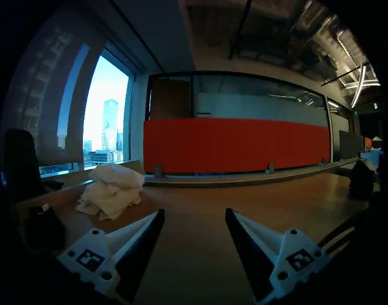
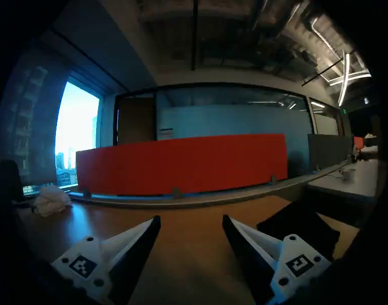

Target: Fold towel

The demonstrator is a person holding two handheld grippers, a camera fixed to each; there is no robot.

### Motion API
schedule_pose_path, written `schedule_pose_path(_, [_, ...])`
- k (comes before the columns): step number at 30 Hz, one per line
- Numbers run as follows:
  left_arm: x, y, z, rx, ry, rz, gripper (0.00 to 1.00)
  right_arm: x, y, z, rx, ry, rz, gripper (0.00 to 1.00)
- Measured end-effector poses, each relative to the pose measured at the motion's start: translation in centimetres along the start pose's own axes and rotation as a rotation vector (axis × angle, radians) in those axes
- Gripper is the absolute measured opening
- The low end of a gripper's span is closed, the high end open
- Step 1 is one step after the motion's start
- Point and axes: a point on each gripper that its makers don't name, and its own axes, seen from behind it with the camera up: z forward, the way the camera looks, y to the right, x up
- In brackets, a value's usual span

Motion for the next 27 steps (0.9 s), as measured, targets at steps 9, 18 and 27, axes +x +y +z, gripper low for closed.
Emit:
schedule_pose_path(9, [0.0,0.0,-0.1,0.000,0.000,0.000,0.88,-1.8,-0.1,-0.2,0.006,-0.020,-0.005,0.94])
schedule_pose_path(18, [0.0,-0.1,0.0,0.000,0.000,0.000,0.88,-3.0,0.4,-0.4,-0.011,-0.031,-0.002,0.94])
schedule_pose_path(27, [0.0,0.0,0.0,0.000,0.000,0.000,0.88,-3.8,0.4,-0.7,-0.023,-0.031,-0.053,0.94])
